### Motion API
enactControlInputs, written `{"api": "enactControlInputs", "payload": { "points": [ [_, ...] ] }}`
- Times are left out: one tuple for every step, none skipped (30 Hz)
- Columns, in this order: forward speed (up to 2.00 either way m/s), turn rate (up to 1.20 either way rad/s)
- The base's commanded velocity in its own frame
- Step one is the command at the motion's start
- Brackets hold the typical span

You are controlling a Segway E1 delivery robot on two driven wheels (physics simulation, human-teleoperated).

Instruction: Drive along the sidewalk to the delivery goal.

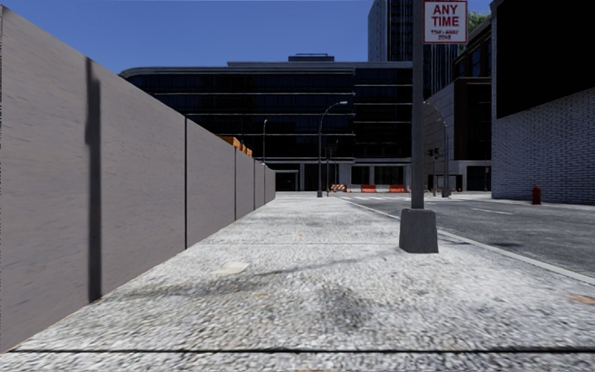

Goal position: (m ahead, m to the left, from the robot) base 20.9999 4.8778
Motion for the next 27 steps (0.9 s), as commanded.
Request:
{"api": "enactControlInputs", "payload": {
  "points": [
    [2.0, 0.0],
    [2.0, 0.0],
    [2.0, 0.0],
    [2.0, 0.0],
    [2.0, 0.0],
    [2.0, 0.0],
    [2.0, 0.0],
    [2.0, 0.0],
    [2.0, 0.0],
    [2.0, 0.0],
    [2.0, 0.0],
    [2.0, 0.0],
    [2.0, 0.0],
    [2.0, 0.0],
    [2.0, 0.0],
    [2.0, 0.0],
    [2.0, 0.0],
    [2.0, 0.0],
    [2.0, 0.0],
    [2.0, 0.0],
    [2.0, 0.0],
    [2.0, 0.0],
    [2.0, 0.0],
    [2.0, 0.0],
    [2.0, 0.0],
    [2.0, 0.0],
    [2.0, 0.0]
  ]
}}
